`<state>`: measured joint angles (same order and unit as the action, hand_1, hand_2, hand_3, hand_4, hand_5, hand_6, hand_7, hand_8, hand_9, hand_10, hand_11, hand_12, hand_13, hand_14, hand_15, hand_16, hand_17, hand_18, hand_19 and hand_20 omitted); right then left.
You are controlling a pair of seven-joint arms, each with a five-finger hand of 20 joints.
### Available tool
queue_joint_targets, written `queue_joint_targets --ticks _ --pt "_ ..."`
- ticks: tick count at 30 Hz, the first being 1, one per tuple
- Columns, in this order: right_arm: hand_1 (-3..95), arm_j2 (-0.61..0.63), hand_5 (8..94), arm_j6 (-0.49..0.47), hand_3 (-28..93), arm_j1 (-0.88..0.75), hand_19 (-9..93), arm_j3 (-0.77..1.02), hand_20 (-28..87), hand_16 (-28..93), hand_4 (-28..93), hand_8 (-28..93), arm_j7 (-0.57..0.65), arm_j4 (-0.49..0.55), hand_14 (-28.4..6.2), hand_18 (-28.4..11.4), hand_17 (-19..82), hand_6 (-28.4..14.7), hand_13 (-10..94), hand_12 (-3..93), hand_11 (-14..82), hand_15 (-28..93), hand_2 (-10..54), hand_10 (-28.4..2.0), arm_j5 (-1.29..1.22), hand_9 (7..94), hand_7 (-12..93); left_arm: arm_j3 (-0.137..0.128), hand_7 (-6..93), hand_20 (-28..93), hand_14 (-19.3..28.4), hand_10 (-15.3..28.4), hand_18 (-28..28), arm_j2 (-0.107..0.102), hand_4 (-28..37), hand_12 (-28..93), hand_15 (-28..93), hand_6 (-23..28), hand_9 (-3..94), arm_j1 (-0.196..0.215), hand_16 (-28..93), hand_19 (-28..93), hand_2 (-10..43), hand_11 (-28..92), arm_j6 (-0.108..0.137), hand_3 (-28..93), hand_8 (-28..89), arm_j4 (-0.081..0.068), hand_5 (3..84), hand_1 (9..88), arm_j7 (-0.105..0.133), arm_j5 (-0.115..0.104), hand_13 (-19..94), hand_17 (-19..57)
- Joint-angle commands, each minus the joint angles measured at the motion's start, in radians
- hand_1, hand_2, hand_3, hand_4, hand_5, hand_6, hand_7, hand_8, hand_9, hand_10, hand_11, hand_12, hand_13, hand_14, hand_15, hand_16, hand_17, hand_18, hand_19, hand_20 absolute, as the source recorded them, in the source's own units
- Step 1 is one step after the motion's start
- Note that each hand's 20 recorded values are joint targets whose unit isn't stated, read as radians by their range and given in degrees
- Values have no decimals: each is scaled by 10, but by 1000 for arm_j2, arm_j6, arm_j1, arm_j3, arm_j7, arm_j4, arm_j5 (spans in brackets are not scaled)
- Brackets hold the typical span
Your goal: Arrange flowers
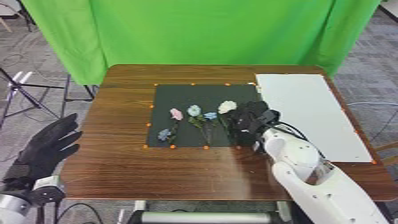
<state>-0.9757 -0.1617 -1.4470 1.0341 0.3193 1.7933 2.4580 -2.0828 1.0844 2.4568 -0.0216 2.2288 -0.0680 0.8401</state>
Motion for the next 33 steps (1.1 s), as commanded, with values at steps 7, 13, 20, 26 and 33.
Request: queue_joint_targets --ticks 7,13,20,26,33 --pt "319 -7 456 27 857 -32 730 70 504 288 -282 -143 -20 30 -17 -195 221 32 744 325 354 564 -95 -84 12 729 207 0 217 82 128 92 184 -5 -276 192 187 10 188 6 51 356 4 100 -8 702 -114 0 209 252 -5 0 128 -133" --pt "251 -17 422 64 848 -83 734 163 515 289 -259 -132 0 81 -43 -204 214 18 741 281 375 596 -61 -94 -161 737 182 4 217 82 128 92 184 2 -277 191 187 11 188 -1 51 356 4 100 -4 701 -114 1 209 252 -1 2 128 -133" --pt "255 -49 614 -71 861 -175 730 377 530 270 -217 -75 95 210 -81 -213 199 5 685 309 423 655 -16 -108 -293 711 335 0 217 82 128 92 184 10 -277 191 188 11 188 4 50 356 4 101 -3 703 -114 3 209 252 -4 8 129 -133" --pt "251 -52 562 59 882 -234 729 407 506 240 -193 -124 1 193 -104 -214 200 -21 610 283 387 649 42 -136 -323 625 329 13 217 82 126 91 183 5 -277 191 188 11 187 3 50 355 4 102 31 702 -114 0 209 253 32 7 128 -133" --pt "166 -176 357 0 847 -404 480 676 313 283 -227 -109 -325 163 -109 -208 43 -23 295 249 125 205 63 -134 -1095 346 197 6 219 83 121 88 183 14 -281 192 182 10 183 2 51 354 0 99 66 707 -115 18 205 246 91 17 122 -133"
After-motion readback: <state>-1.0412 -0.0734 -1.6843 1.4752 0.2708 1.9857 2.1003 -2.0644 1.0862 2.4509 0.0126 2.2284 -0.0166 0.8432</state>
